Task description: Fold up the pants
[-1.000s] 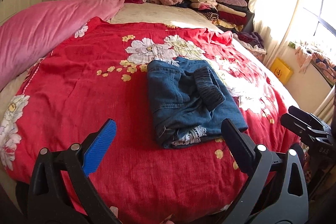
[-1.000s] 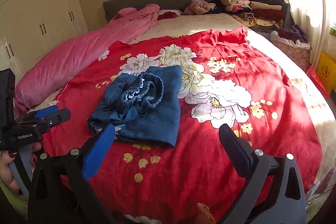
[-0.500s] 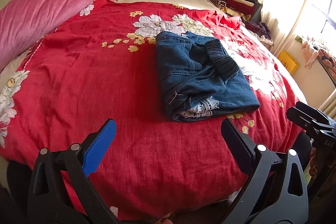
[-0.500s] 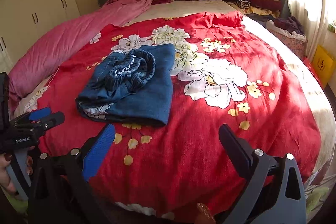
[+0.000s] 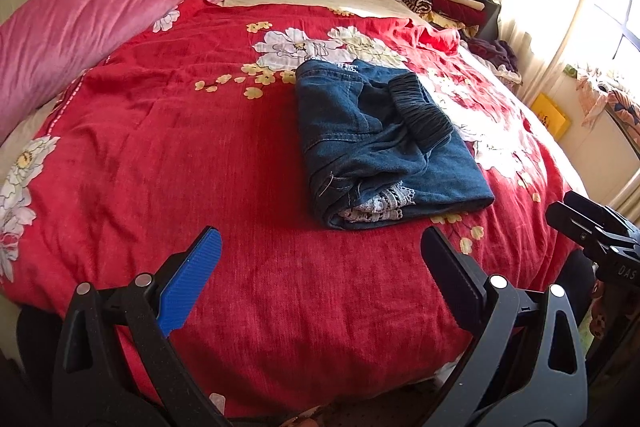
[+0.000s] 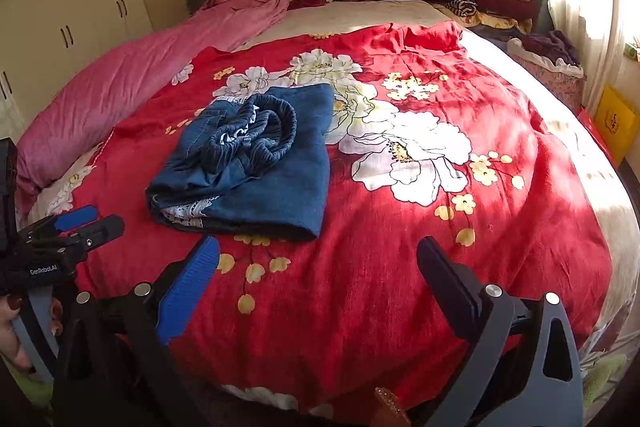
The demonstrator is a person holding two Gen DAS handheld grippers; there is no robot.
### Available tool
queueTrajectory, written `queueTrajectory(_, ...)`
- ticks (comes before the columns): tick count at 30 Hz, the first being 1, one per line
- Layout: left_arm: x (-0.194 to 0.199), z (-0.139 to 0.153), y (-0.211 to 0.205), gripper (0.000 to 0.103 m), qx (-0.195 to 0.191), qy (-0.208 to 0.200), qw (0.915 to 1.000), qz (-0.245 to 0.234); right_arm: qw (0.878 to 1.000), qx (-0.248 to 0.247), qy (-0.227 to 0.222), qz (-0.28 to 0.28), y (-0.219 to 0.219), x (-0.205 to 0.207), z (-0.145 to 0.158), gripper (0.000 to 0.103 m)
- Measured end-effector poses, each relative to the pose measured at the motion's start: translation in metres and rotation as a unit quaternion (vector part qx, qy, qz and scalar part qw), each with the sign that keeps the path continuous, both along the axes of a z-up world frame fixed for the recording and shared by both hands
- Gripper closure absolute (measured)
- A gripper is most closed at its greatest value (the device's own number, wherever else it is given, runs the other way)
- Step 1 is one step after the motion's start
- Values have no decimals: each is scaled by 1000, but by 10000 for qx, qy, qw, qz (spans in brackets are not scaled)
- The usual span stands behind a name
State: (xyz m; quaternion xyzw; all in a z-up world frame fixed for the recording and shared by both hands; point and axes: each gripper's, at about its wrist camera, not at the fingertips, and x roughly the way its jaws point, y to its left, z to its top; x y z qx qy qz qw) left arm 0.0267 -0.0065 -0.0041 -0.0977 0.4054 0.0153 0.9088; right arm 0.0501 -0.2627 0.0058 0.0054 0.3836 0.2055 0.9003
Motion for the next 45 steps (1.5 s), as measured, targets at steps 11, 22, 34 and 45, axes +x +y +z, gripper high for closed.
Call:
queueTrajectory(11,-2,4,0,9,38,-50,10000,31,10000,-13,-8,-28,-1,-1,0,5)
queueTrajectory(22,-2,4,1,9,55,17,10000,28,10000,-24,-2,-41,-1,-1,-1,5)
queueTrajectory(34,-2,3,2,9,71,63,9999,39,10000,-47,-7,-45,-1,-2,-2,5)
queueTrajectory(45,-2,3,3,9,78,72,9999,45,10000,-62,-10,-56,0,-3,-3,5)
